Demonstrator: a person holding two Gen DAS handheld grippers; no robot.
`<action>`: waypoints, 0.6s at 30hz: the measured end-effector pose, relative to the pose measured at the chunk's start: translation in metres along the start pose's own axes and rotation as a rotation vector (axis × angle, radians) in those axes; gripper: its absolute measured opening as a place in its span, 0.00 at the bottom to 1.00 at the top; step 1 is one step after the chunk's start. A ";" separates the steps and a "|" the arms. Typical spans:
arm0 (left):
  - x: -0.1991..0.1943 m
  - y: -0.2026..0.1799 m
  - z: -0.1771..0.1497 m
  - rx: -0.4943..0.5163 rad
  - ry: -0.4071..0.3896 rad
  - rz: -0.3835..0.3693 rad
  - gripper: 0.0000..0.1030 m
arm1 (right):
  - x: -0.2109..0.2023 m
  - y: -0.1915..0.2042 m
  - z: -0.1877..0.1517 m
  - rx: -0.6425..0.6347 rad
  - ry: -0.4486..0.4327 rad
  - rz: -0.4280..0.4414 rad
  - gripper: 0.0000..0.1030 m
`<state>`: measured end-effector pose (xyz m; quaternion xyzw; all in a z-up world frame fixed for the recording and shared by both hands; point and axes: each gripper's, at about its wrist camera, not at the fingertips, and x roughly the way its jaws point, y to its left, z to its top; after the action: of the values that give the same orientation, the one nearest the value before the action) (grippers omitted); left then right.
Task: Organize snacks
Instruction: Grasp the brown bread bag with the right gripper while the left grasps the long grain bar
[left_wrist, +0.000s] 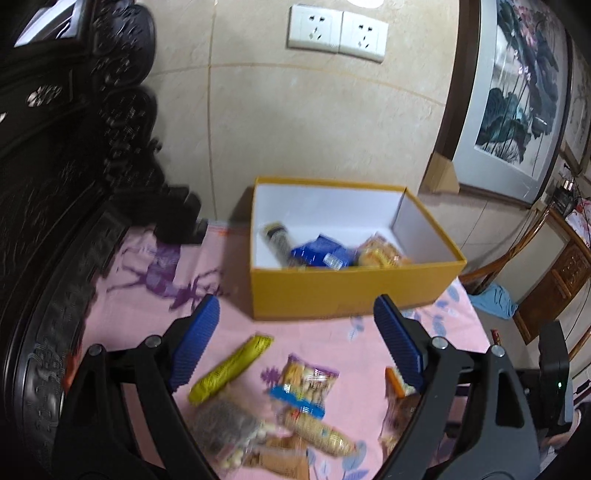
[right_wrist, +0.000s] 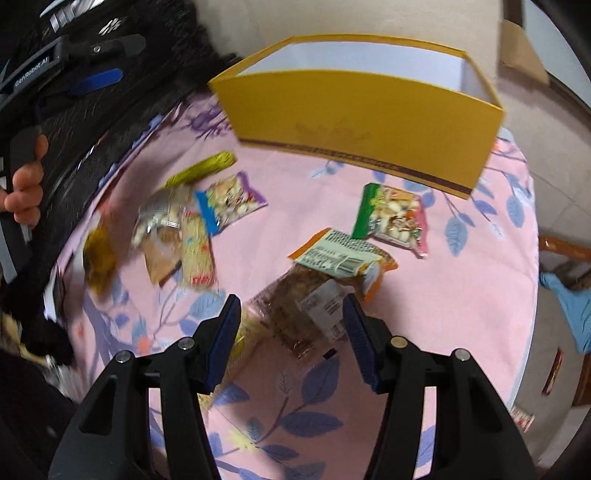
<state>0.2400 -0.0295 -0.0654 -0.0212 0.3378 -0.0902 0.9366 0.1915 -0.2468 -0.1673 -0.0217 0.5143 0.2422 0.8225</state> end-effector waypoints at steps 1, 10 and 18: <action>-0.001 0.002 -0.005 -0.003 0.013 0.005 0.85 | 0.003 0.000 0.000 -0.014 0.011 0.001 0.56; -0.013 0.005 -0.035 -0.027 0.083 0.024 0.85 | 0.041 0.001 0.002 -0.207 0.110 -0.014 0.56; -0.024 -0.008 -0.072 0.019 0.168 -0.018 0.86 | 0.068 -0.006 0.007 -0.254 0.155 -0.014 0.65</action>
<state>0.1751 -0.0312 -0.1051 -0.0078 0.4143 -0.1034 0.9042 0.2239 -0.2252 -0.2234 -0.1478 0.5414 0.2968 0.7726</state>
